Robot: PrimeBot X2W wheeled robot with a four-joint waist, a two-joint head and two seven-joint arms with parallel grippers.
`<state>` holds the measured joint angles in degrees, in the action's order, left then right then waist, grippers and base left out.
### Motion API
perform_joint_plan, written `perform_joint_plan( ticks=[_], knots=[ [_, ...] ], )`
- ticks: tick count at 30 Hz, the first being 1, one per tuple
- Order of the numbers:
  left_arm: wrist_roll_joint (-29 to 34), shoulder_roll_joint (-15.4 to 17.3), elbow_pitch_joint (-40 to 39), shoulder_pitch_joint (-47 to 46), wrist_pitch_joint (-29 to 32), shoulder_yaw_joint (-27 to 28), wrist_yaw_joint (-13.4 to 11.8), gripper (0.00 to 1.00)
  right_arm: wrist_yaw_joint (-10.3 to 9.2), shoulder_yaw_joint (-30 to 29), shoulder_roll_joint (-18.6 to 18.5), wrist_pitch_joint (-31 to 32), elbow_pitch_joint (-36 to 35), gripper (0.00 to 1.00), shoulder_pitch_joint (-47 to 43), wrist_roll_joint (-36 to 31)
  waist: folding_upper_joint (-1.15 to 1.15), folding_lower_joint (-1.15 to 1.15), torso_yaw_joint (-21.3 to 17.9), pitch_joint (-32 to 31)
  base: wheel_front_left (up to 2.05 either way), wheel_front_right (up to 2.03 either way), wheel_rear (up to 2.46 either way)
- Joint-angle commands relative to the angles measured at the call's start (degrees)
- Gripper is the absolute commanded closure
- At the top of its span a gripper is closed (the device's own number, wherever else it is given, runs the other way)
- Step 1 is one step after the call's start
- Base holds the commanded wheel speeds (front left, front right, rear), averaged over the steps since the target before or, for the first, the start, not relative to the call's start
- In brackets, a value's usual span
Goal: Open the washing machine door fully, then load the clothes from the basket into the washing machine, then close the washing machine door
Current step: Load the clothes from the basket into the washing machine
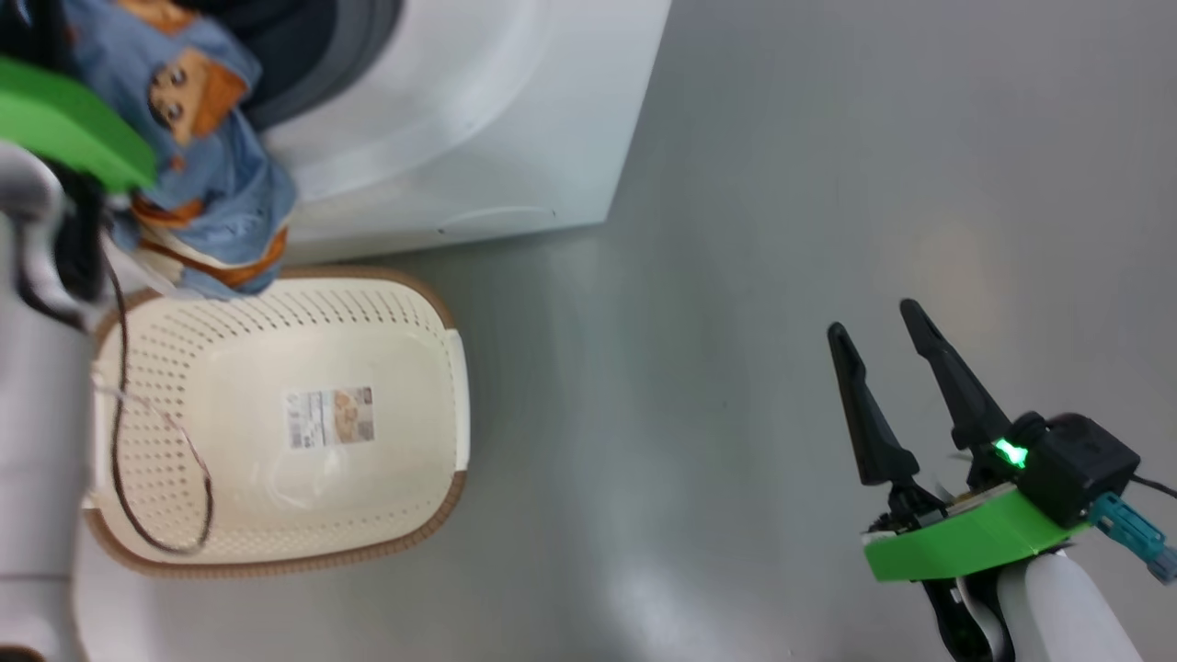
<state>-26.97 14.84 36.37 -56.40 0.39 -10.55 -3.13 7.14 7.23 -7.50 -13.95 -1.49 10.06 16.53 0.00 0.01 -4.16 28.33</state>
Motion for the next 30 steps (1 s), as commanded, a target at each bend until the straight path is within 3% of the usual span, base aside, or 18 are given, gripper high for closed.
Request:
perform_joint_plan(
  ticks=[1, 11, 19, 22, 30],
  knots=[
    [-0.54, 3.67, -0.55, -3.19, 1.77, 1.68, 0.82, 1.0, 0.35, 1.98, -0.41, -0.75, -1.03, 0.0, 0.73, 0.34, 0.0, -0.01, -1.4, 4.14, 0.0, 0.0, 0.0],
    [-2.78, 10.04, 0.33, -13.28, 17.81, 2.68, 0.89, 1.0, 0.35, 4.62, 0.01, -1.03, -0.11, 0.0, 4.6, 1.9, 0.0, -0.01, -5.79, 9.42, 0.0, 0.0, 0.0],
    [-0.56, 13.91, -3.17, -18.31, 21.5, 1.8, -0.69, 1.0, 0.35, 6.68, -0.05, -1.04, -0.1, 0.0, 6.5, 2.92, 0.0, -0.01, -8.92, 12.72, 0.0, 0.0, 0.0],
    [0.36, 15.07, -4.13, -19.66, 19.59, 2.13, -1.38, 1.0, 0.35, 7.32, 0.23, -1.04, 0.02, 0.0, 7.08, 3.32, 0.0, -0.01, -10.02, 13.62, 0.0, 0.0, 0.0],
    [4.3, 16.78, -3.87, -25.83, 2.13, 3.09, -2.06, 1.0, 0.35, 8.64, 0.8, -1.05, 0.06, 0.0, 8.41, 3.94, 0.0, -0.01, -12.11, 15.98, 0.0, 0.0, 0.0]
  ],
)
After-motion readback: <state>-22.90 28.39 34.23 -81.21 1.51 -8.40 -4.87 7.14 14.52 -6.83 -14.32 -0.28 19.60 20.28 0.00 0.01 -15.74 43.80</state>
